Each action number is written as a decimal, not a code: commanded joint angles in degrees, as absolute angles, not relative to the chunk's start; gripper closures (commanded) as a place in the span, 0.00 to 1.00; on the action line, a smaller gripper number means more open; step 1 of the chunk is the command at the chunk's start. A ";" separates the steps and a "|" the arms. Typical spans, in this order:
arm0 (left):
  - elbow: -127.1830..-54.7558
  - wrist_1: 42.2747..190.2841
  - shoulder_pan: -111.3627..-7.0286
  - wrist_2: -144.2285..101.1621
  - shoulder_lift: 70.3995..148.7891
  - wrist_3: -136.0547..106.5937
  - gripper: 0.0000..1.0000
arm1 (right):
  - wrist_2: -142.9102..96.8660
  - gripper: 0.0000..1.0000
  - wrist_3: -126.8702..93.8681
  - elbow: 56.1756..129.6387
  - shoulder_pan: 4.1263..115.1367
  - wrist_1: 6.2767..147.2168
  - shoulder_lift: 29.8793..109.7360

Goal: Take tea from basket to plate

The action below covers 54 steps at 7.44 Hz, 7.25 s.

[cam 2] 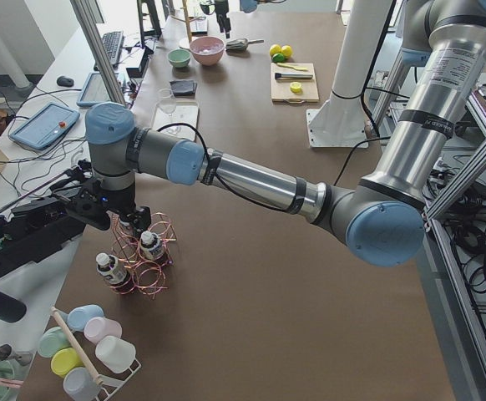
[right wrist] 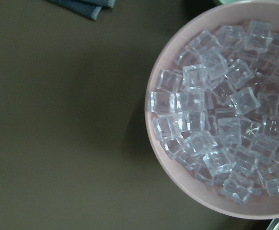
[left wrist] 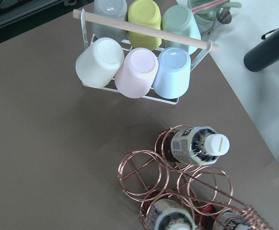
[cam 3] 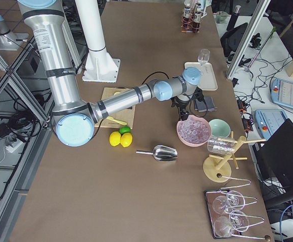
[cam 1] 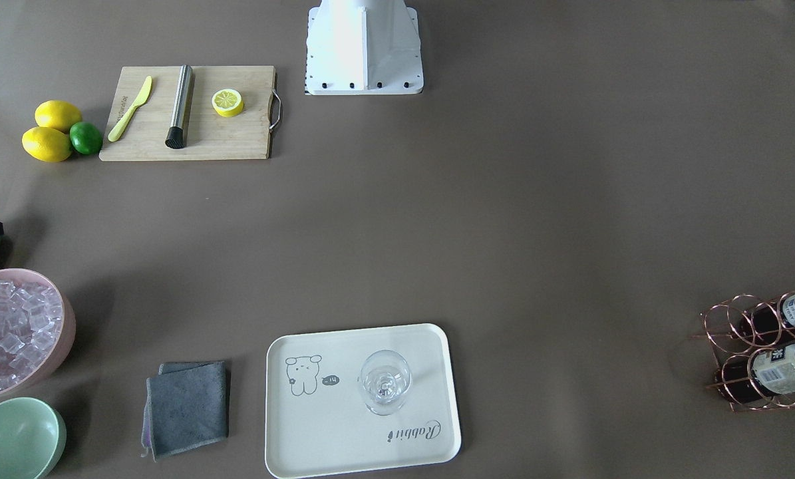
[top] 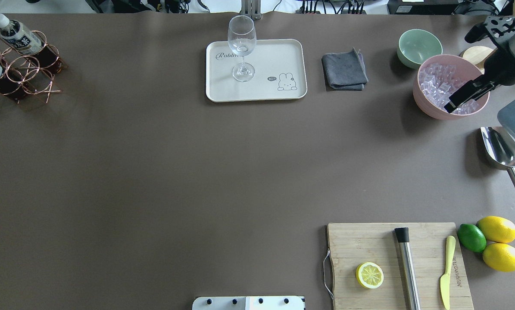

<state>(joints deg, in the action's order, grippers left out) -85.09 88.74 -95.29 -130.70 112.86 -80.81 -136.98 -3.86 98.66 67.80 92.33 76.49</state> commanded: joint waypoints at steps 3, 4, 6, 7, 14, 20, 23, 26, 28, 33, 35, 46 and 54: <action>-75.68 107.20 -94.31 -131.04 115.14 -108.06 0.02 | -140.19 0.00 -3.96 102.04 59.87 91.85 64.46; -75.67 107.23 -93.78 -131.04 114.88 -110.19 0.02 | -140.10 0.00 -5.43 101.61 58.64 84.80 63.38; -75.94 107.31 -91.86 -131.13 114.87 -114.07 0.02 | -137.57 0.00 -17.71 100.29 54.60 66.88 63.37; -76.29 107.49 -90.45 -131.05 114.79 -116.69 0.02 | -135.37 0.00 -17.93 97.67 53.97 57.75 63.46; -76.46 109.60 -87.36 -130.87 114.52 -119.18 0.16 | -124.50 0.00 -17.40 79.98 49.59 -0.72 64.52; -77.43 109.60 -87.19 -130.96 113.02 -119.00 0.42 | -125.42 0.00 -16.77 77.08 47.37 -8.94 64.76; -77.61 109.42 -87.28 -130.96 113.38 -119.35 1.00 | -124.72 0.00 -22.85 77.96 48.33 -10.02 63.37; -87.92 105.76 -87.98 -130.87 111.28 -119.27 1.00 | -123.49 0.00 -22.85 78.40 48.34 -9.93 62.41; -96.72 93.57 -87.28 -130.78 110.66 -119.18 1.00 | -124.10 0.00 -23.03 78.49 48.25 -9.93 62.40; -118.34 70.97 -77.21 -130.08 112.67 -137.04 1.00 | -124.01 0.00 -22.94 78.49 47.99 -10.02 62.67; -119.00 65.25 -69.48 -128.34 122.55 -144.72 1.00 | -124.01 0.00 -22.94 78.49 48.08 -10.11 63.19; -111.01 61.61 -38.95 -103.74 143.61 -165.58 1.00 | -124.01 0.00 -22.85 78.84 48.34 -10.63 64.07; -111.62 62.31 -38.06 -102.30 142.21 -165.85 1.00 | -123.40 0.00 -23.03 79.63 48.16 -13.01 66.18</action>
